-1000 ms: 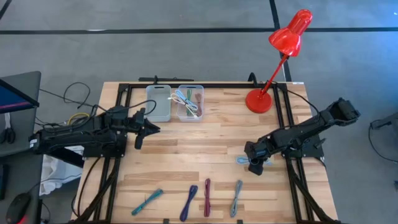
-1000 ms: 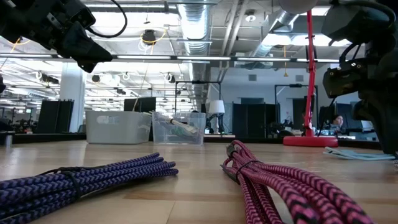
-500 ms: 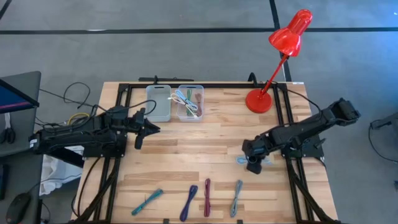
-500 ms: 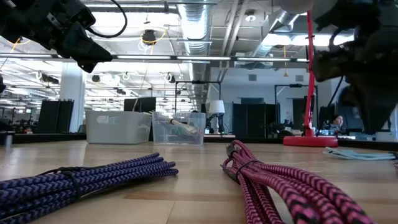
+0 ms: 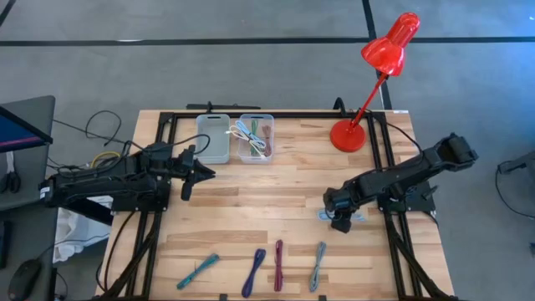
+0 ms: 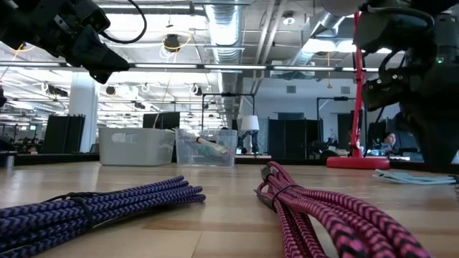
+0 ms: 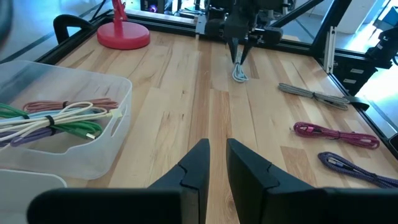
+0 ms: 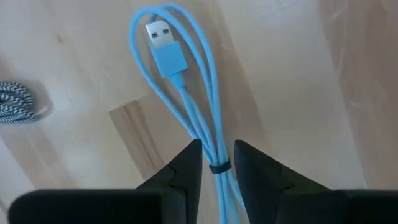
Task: Pick & Place USB Port
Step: Put the light blue charge cable into the transparent bin
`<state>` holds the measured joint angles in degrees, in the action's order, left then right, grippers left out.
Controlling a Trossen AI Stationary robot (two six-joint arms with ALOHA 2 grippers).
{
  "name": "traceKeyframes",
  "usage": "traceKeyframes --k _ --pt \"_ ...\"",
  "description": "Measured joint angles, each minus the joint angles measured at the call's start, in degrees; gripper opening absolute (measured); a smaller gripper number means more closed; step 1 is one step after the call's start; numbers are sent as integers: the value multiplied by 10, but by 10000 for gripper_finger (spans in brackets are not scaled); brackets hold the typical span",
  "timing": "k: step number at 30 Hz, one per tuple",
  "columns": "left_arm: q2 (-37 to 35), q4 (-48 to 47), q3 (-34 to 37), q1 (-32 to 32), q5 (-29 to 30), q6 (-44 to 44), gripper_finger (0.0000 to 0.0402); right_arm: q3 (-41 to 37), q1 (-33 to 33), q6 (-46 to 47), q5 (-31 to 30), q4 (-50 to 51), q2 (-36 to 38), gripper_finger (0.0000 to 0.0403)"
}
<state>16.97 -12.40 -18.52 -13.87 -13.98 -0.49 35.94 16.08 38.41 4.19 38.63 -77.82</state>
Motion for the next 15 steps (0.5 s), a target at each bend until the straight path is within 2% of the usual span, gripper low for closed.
traceKeyframes --k 5,12,15 --pt "0 0 0 0 0 0 53 0 0 1 29 -23 -19 110" --pt "0 0 0 0 0 0 53 3 0 -7 35 -27 -38 199" --pt "0 0 0 0 0 0 53 2 0 -7 36 -31 -38 223"
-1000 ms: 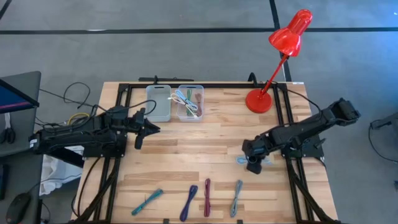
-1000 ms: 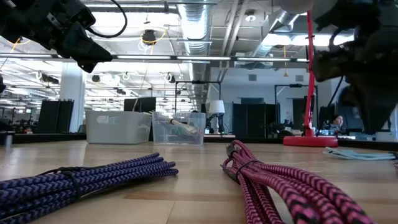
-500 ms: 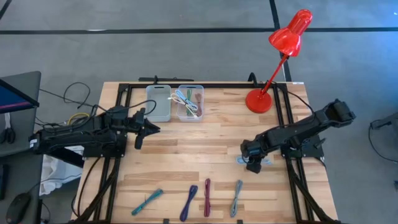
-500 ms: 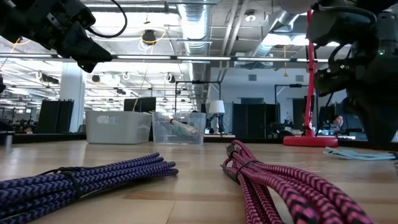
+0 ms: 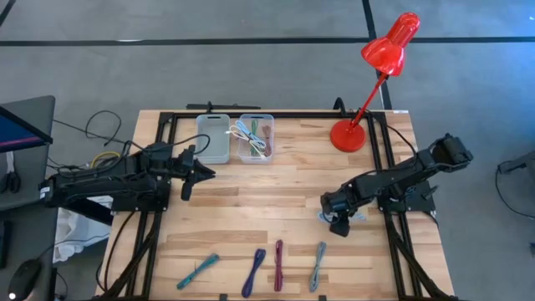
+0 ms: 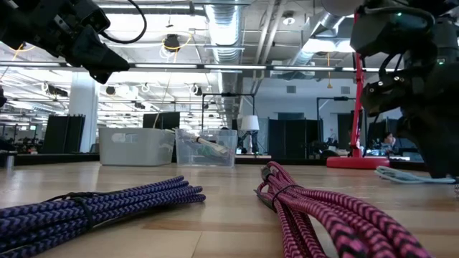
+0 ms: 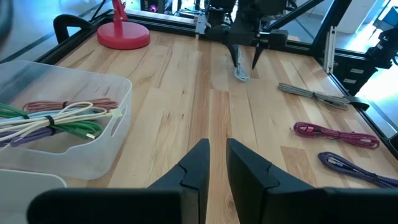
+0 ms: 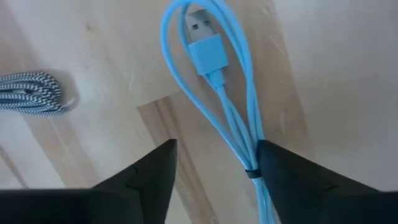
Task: Pick & Place USB Port
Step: Put the light blue charge cable into the transparent bin
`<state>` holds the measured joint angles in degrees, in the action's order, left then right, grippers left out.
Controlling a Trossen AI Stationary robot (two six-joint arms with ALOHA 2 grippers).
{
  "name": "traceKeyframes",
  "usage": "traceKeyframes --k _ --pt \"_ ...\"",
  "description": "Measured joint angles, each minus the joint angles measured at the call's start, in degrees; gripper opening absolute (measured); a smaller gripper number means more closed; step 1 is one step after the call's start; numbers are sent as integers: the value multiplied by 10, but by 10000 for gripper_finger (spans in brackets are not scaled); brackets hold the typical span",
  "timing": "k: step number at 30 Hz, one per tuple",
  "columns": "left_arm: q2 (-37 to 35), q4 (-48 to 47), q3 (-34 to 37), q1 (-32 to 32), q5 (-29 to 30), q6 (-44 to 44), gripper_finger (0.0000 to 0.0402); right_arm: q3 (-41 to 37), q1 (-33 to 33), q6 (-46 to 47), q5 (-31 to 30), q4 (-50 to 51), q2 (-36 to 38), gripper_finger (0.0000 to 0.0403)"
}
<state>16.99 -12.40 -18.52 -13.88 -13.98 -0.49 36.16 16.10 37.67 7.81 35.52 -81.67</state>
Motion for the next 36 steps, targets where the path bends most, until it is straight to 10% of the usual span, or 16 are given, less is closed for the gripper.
traceKeyframes --k 36 --pt "0 0 0 0 0 -2 53 20 -6 -34 -85 -15 32 12"
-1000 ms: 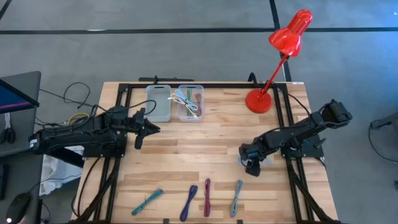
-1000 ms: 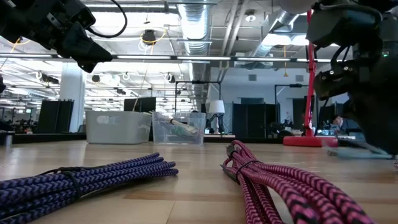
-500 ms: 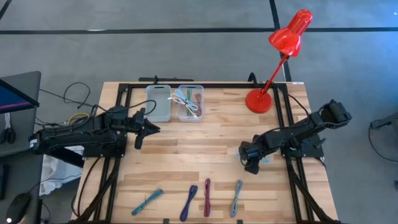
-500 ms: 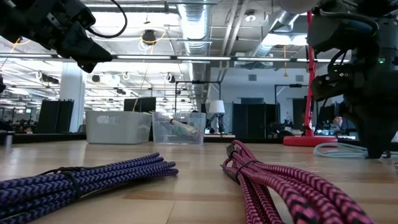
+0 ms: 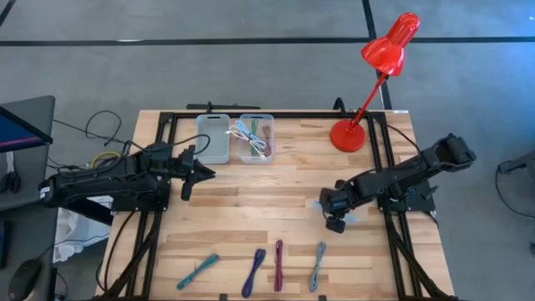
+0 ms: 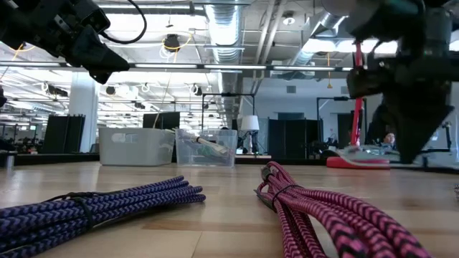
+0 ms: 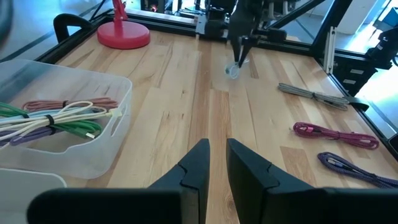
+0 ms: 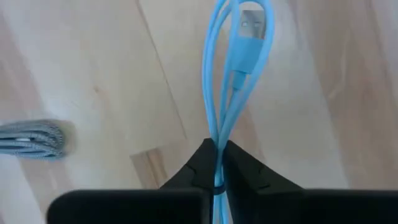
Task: Pick & Place USB Port
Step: Put the light blue charge cable into the transparent bin
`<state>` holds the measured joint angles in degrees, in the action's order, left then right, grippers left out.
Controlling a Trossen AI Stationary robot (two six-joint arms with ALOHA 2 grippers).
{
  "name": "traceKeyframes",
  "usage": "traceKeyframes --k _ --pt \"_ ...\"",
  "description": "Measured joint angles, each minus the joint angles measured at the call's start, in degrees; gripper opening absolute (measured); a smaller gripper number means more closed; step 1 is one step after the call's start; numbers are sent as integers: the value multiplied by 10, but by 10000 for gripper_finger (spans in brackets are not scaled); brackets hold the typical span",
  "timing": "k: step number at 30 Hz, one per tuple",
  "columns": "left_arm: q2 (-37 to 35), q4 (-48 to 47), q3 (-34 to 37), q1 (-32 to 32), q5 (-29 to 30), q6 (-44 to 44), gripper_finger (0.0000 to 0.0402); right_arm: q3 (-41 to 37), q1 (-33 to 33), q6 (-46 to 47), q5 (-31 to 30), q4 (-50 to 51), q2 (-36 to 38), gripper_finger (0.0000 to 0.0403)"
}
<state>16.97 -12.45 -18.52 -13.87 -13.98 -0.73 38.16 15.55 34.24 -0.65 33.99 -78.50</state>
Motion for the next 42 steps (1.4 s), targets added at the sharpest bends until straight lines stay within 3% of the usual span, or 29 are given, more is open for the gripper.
traceKeyframes --k 10,18,26,34,42 --pt "0 0 0 0 0 0 53 69 -26 -77 -53 -18 19 3" --pt "0 0 0 0 0 0 53 75 -91 -197 -99 -247 15 2" --pt "0 0 0 0 0 0 53 75 -180 -254 -99 -422 -3 1" --pt "0 0 0 0 0 3 53 76 -251 -258 -6 -587 -93 1" --pt "0 0 0 0 0 4 53 183 -291 -276 38 -598 -195 0"
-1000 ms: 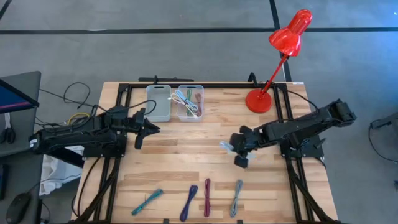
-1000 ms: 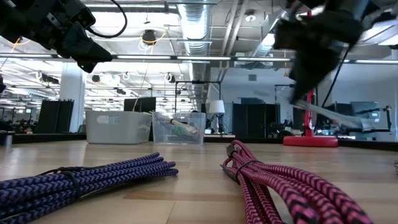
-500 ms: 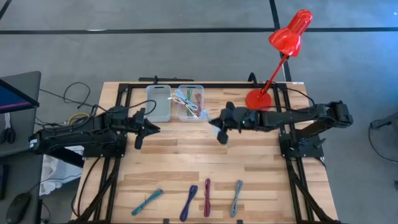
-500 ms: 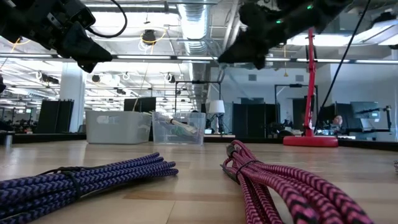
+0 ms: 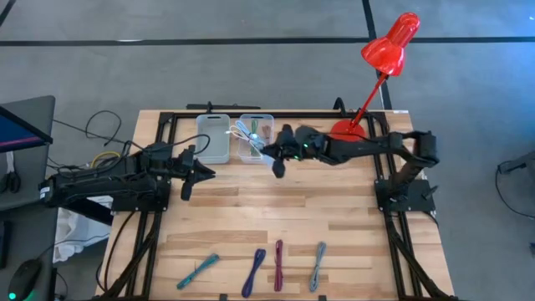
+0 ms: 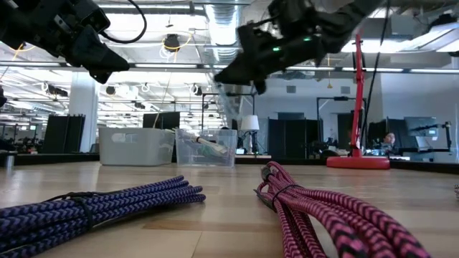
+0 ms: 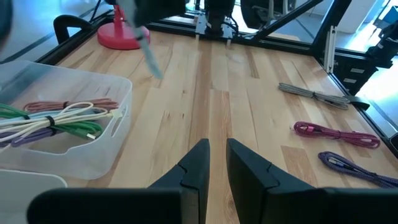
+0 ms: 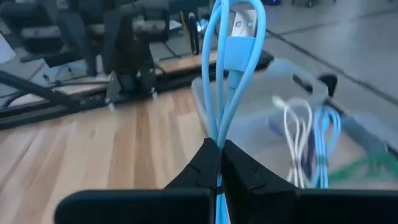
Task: Pick & Place USB Port
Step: Put the light blue charge cable into the transparent bin
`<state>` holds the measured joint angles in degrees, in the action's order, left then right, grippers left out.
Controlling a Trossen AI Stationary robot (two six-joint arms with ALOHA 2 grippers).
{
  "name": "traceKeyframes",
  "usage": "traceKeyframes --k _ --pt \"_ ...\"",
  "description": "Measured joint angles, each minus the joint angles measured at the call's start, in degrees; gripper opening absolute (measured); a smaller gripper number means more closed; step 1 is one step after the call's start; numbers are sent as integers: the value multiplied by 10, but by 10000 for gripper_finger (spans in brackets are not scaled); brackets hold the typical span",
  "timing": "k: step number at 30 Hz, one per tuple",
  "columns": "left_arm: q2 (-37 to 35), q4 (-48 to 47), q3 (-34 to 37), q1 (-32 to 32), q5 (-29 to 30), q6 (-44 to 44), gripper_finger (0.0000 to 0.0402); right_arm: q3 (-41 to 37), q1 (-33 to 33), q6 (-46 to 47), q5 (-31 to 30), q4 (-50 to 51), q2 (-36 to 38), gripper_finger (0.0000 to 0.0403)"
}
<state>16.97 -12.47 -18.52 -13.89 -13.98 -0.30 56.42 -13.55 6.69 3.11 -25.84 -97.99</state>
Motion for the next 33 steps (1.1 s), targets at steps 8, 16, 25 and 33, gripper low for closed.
traceKeyframes --k 8,16,25,33 --pt "0 -2 0 0 0 0 53 116 -41 -12 0 34 -108 0" --pt "0 -2 0 0 0 0 53 160 -94 52 -1 66 -187 0" --pt "0 -2 0 0 0 0 53 161 -101 74 20 61 -205 8" --pt "0 -2 0 0 0 0 53 162 -96 83 28 68 -177 67"
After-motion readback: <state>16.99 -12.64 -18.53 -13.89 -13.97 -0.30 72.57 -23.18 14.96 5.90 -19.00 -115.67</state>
